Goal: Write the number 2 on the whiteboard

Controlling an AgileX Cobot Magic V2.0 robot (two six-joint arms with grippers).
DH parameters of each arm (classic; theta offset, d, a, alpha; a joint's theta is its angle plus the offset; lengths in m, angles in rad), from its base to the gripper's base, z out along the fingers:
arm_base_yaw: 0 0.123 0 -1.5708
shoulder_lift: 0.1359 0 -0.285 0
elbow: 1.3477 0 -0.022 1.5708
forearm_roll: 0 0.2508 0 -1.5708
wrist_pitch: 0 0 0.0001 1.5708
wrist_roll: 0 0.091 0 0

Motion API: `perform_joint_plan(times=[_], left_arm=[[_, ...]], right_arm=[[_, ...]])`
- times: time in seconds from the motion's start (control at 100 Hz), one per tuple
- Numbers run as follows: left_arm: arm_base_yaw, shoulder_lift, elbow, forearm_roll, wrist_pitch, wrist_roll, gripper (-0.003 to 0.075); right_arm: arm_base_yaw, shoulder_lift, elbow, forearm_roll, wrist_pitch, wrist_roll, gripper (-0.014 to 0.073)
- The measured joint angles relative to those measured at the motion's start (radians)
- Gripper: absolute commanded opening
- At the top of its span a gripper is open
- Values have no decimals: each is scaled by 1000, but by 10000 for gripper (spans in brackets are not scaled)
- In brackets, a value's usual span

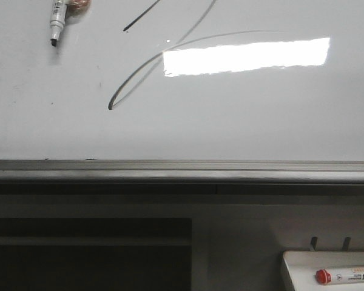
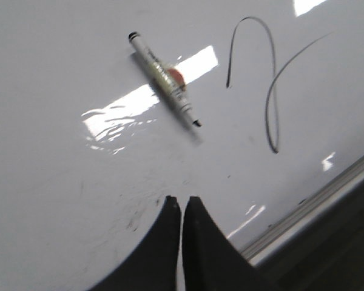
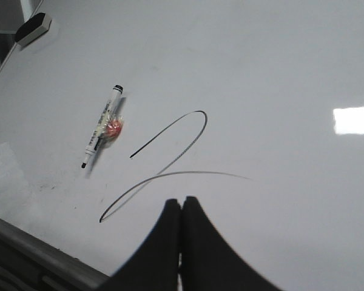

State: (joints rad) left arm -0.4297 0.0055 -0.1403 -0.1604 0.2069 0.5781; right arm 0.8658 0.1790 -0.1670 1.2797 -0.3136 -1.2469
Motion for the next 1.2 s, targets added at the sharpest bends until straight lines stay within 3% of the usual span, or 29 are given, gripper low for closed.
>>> perform_joint_plan(times=[0.21, 0.49, 1.2], left_arm=[[110, 0, 140, 21, -46, -68, -20], [157, -9, 142, 25, 120, -252, -20], [157, -9, 142, 25, 122, -262, -20]], right_arm=[[0, 0, 0, 0, 0, 0, -71], [0, 0, 0, 0, 0, 0, -71], [0, 0, 0, 1, 0, 0, -71]])
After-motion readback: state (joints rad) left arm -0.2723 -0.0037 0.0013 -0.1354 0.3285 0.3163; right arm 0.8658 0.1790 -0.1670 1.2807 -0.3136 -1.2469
